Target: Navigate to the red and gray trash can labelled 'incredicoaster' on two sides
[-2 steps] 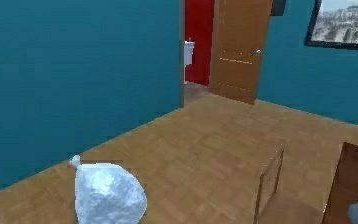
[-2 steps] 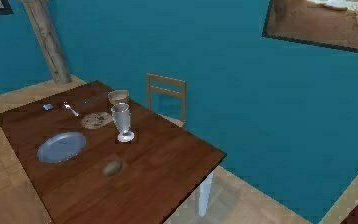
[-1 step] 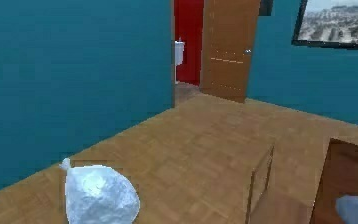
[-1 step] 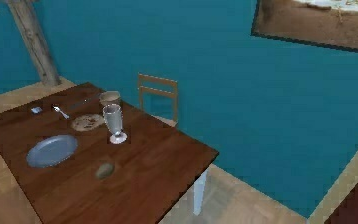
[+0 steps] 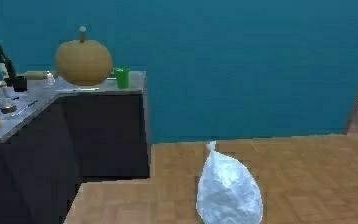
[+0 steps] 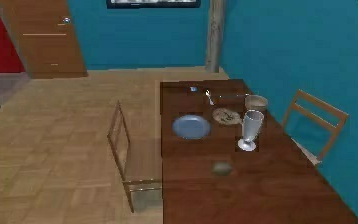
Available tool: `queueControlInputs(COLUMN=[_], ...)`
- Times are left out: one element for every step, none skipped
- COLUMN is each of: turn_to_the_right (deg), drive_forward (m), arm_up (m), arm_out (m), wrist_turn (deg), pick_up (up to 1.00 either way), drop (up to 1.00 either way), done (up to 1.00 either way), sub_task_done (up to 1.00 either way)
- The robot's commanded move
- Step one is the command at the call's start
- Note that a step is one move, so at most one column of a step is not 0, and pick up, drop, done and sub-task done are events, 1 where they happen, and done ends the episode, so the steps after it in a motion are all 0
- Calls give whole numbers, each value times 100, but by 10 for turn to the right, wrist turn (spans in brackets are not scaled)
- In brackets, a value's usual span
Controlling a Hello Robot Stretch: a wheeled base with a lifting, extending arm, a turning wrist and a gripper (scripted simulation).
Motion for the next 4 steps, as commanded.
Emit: queueControlInputs(turn_to_the_right=[-450, -450, -30, 0], drive_forward=[0, 0, 0, 30], arm_up=[0, 0, 0, 0], arm_out=[0, 0, 0, 0], wrist_turn=[0, 0, 0, 0], pick_up=[0, 0, 0, 0], drop=[0, 0, 0, 0], done=[0, 0, 0, 0], sub_task_done=[0, 0, 0, 0])
